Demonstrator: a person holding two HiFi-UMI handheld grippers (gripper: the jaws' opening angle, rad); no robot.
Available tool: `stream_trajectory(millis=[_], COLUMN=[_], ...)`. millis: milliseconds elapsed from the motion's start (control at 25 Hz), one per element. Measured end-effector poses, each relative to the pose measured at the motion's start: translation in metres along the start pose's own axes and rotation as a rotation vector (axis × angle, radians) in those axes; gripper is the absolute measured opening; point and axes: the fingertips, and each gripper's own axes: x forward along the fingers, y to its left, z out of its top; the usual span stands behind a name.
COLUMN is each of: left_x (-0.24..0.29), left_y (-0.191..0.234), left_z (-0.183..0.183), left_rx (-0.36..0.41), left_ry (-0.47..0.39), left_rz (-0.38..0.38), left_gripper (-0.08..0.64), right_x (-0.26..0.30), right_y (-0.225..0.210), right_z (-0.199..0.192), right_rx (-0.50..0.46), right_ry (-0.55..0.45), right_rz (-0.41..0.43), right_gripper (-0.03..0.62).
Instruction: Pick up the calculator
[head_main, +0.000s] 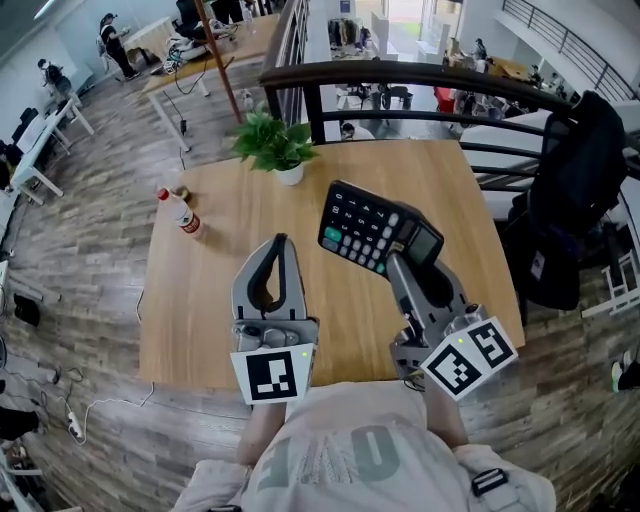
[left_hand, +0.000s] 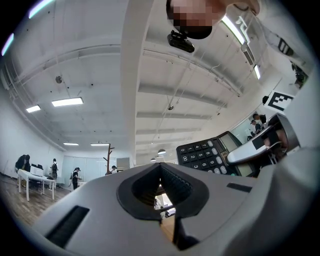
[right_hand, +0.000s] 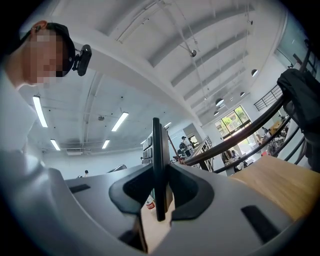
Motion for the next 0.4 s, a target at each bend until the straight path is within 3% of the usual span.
stream_trajectory(millis=[400], left_x=[-0.0005], left_y=[0.008], left_z=[-0.0058], left_rx=[0.008], left_ry=[0.008], left_rz=[0.035], left_gripper=[0.008], right_x=[0.0031], right_y=[-0.0104], right_z=[-0.0036], right_rx=[-0.002], right_ry=[0.003], right_rz=[0.001], right_gripper=[0.098])
